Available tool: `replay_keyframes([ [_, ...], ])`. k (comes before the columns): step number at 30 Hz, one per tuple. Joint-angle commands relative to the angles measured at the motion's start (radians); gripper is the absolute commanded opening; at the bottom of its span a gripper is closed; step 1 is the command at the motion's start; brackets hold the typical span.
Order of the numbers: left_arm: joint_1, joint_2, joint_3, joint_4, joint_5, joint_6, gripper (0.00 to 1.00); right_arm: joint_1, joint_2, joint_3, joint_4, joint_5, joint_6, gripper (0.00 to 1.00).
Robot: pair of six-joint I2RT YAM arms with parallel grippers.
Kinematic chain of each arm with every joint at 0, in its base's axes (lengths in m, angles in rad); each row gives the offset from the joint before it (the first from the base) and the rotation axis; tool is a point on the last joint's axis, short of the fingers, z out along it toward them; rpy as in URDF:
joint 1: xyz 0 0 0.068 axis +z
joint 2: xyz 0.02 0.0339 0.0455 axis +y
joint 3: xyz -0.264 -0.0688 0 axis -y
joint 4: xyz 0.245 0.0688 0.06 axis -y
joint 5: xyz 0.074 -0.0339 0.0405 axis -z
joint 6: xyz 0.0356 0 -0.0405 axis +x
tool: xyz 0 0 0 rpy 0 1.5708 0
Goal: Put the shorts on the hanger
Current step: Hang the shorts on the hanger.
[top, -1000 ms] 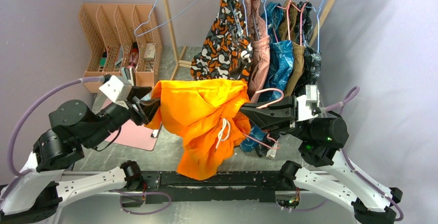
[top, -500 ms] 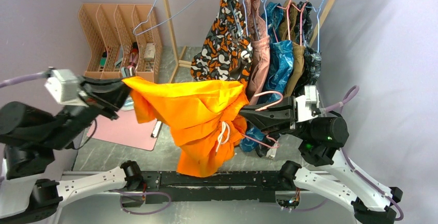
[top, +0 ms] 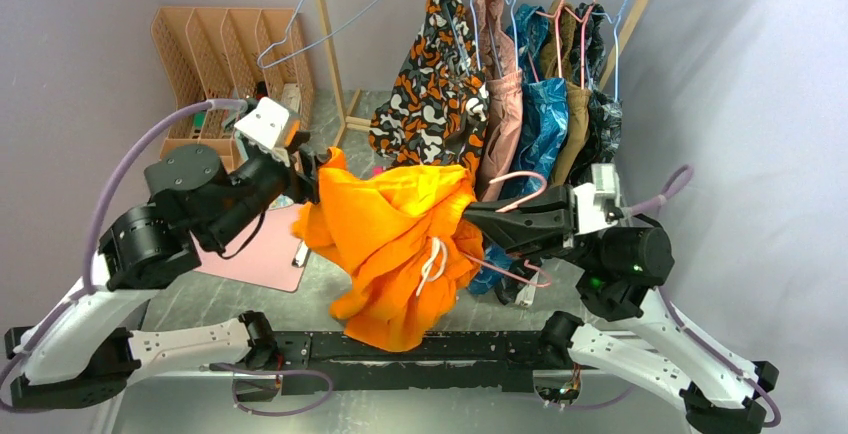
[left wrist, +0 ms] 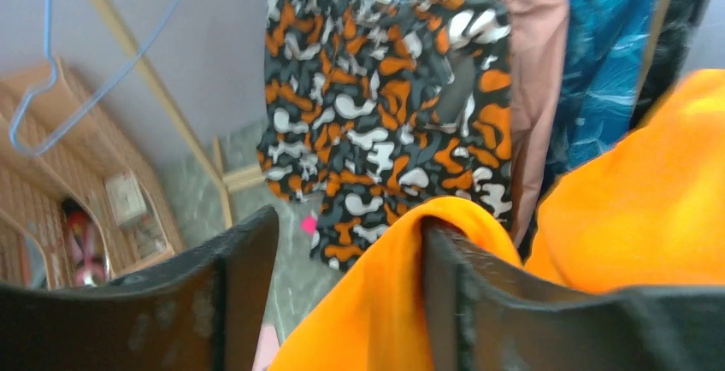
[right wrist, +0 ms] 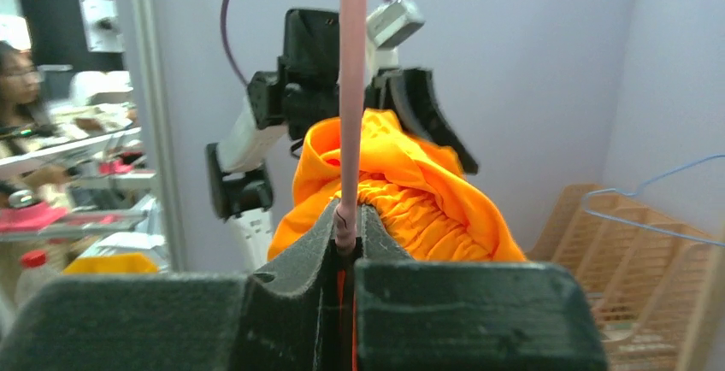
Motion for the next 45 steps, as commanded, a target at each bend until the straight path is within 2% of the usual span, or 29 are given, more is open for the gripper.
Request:
replay_keyframes([
  [1, 0.000, 0.005, 0.059, -0.102, -0.037, -0.021, 0.75, 0.002, -0.027, -0.013, 0.077, 0.072, 0.002, 0.00],
  [4, -0.001, -0.041, 0.081, -0.125, -0.048, -0.027, 0.93, 0.002, -0.048, -0.019, 0.054, 0.129, -0.026, 0.00],
  [6, 0.000, -0.084, 0.099, -0.135, -0.054, -0.035, 1.00, 0.003, -0.060, -0.022, 0.038, 0.161, -0.049, 0.00],
  [10, 0.000, -0.174, 0.125, -0.129, -0.037, -0.042, 0.99, 0.003, -0.063, -0.022, 0.021, 0.175, -0.066, 0.00],
  [14, 0.000, -0.209, 0.142, -0.063, 0.057, -0.015, 0.99, 0.002, -0.047, -0.026, 0.029, 0.163, -0.068, 0.00],
  [19, 0.000, -0.119, 0.187, 0.018, 0.362, 0.039, 0.99, 0.002, -0.019, -0.033, 0.036, 0.143, -0.072, 0.00],
  [23, 0.000, 0.036, 0.265, -0.061, 0.635, 0.100, 1.00, 0.002, -0.002, -0.039, 0.035, 0.109, -0.069, 0.00],
  [26, 0.000, 0.130, 0.288, -0.124, 0.760, 0.168, 0.99, 0.003, 0.008, -0.033, 0.014, 0.074, -0.070, 0.00],
  [31, 0.000, 0.240, 0.295, -0.203, 0.830, 0.239, 0.99, 0.002, 0.011, -0.037, -0.008, 0.041, -0.071, 0.00],
  [38, 0.000, 0.289, 0.307, -0.267, 0.763, 0.275, 1.00, 0.002, 0.013, -0.048, -0.020, 0.004, -0.078, 0.00],
  [40, 0.000, 0.291, 0.297, -0.284, 0.733, 0.280, 0.95, 0.002, 0.018, -0.047, -0.020, -0.010, -0.079, 0.00],
  [45, 0.000, 0.293, 0.253, -0.321, 0.707, 0.281, 0.63, 0.003, 0.029, -0.039, -0.019, -0.048, -0.076, 0.00],
])
